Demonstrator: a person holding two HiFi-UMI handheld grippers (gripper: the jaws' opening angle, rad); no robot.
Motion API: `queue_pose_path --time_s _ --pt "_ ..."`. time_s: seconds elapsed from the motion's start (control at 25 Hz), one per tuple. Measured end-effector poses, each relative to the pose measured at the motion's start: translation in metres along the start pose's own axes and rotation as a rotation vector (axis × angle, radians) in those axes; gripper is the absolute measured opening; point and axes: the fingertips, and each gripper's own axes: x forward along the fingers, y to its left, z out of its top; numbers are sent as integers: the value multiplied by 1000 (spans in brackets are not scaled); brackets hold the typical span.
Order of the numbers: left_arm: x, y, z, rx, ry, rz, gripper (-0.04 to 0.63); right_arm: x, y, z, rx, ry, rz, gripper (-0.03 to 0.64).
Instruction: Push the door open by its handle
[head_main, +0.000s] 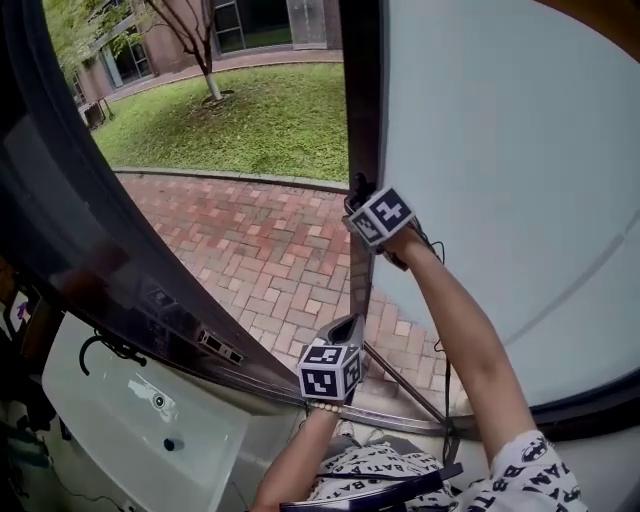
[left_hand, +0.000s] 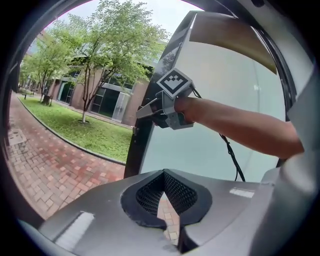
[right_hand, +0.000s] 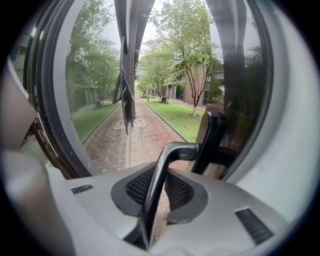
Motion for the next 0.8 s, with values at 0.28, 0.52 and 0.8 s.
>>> queue_pose_path --time_s 0.28,0.52,0.8 --pt "54 17 29 29 38 -24 -14 -7 -66 -3 80 -19 -51 58" --pt "93 17 39 40 37 -62 -14 -9 -114 -21 132 -23 -91 58" --pt "154 14 36 39 78 -108 -14 -23 -183 -37 187 -22 -161 58"
